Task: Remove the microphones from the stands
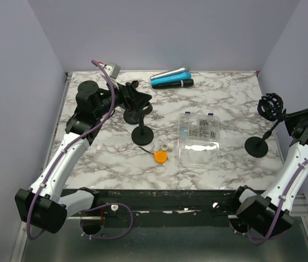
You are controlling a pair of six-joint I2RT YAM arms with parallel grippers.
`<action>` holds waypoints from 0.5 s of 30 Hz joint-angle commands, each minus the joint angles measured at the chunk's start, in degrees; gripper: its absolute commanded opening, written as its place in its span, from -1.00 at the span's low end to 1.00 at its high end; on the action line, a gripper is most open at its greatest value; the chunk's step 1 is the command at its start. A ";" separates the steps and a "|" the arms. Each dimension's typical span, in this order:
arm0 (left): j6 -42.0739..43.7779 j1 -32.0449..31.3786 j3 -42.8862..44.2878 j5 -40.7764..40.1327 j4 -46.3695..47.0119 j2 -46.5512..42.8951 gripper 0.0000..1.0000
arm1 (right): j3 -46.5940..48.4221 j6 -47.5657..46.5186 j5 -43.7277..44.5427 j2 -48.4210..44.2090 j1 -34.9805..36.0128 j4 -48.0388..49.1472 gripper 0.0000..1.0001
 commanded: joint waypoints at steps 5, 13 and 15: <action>0.86 -0.24 1.45 -0.77 -1.11 -0.57 0.97 | 2.91 -0.14 -2.19 0.21 -0.22 -0.23 -0.29; 1.04 -0.24 1.43 -0.94 -1.22 -0.57 0.97 | 1.91 0.54 -1.90 0.30 -0.22 0.32 -0.29; 1.12 -0.24 1.43 -0.93 -1.29 -0.64 0.97 | 0.53 0.48 -2.04 0.49 -0.23 0.92 -0.29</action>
